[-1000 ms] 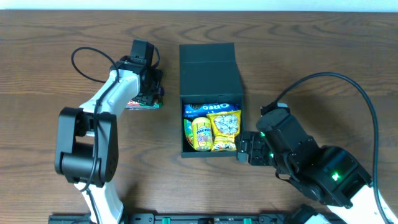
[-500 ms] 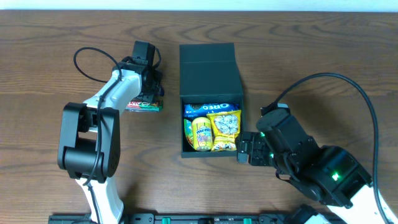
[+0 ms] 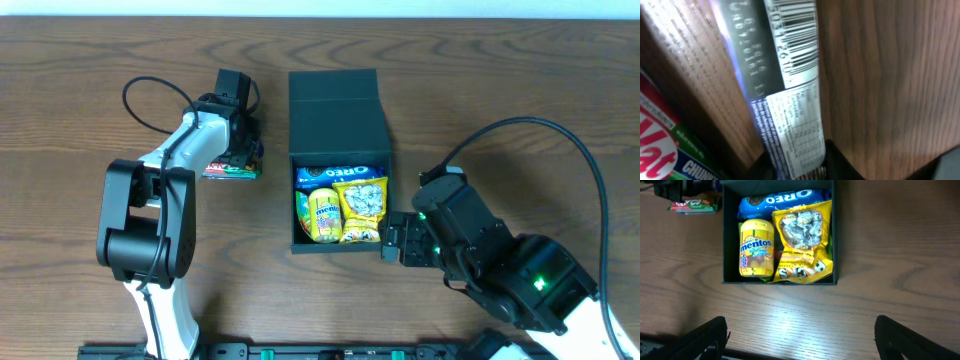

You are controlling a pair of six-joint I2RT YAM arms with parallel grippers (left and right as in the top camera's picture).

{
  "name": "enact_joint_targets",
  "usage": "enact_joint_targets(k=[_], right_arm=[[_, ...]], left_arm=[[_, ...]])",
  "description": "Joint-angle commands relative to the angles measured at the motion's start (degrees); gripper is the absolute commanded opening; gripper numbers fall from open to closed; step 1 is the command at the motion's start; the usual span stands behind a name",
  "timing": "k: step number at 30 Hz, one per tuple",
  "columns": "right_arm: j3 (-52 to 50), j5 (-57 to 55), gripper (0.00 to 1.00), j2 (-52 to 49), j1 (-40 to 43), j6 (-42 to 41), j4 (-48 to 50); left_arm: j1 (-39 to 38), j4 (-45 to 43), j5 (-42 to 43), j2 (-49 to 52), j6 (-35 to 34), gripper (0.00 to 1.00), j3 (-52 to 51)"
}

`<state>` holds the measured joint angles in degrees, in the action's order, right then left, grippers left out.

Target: Pack container

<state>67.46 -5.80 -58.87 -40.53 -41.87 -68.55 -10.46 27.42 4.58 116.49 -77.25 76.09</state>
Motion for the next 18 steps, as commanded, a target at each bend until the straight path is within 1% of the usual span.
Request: enact_joint_targets(k=[1,3,5,8,11,12,14,15,17,18], right_arm=[[0.3,-0.7,0.93,0.0,0.4,0.4,-0.5],[0.3,-1.9,0.93,0.1,0.4,0.4,-0.9],[0.3,-3.1,0.93,0.2,0.4,0.4,-1.3],[0.3,-3.9,0.93,0.5,0.5,0.4,-1.6],[0.4,-4.2,0.94,1.3,1.6,0.4,-1.7],[0.4,-4.2,0.94,1.7,2.2,0.4,-2.0],[0.4,-4.9,0.95,3.2,4.1,0.5,-3.3],[0.4,-5.0,0.95,4.8,6.1,0.8,-4.7],[0.4,-5.0,0.95,7.0,8.2,0.8,-6.3],[0.4,-4.9,0.95,8.0,9.0,0.8,-6.8]], left_arm=[[1.0,0.4,1.6,1.1,4.1,0.16,-0.5],[1.7,0.5,3.1,0.3,6.1,0.1,-0.4],[2.1,0.7,3.2,-0.9,9.4,0.06,-0.1],[2.6,1.4,2.9,-5.0,16.6,0.06,0.3],[2.5,3.1,2.4,-10.3,21.6,0.06,0.3],[2.1,4.1,2.2,-12.5,24.3,0.06,0.3],[1.2,5.9,2.0,-17.2,32.4,0.06,0.3],[-0.4,8.0,2.1,-21.3,41.0,0.06,0.3],[-2.9,10.8,2.0,-24.9,49.4,0.06,0.3],[-4.1,12.0,1.3,-26.0,51.4,0.06,0.3]])
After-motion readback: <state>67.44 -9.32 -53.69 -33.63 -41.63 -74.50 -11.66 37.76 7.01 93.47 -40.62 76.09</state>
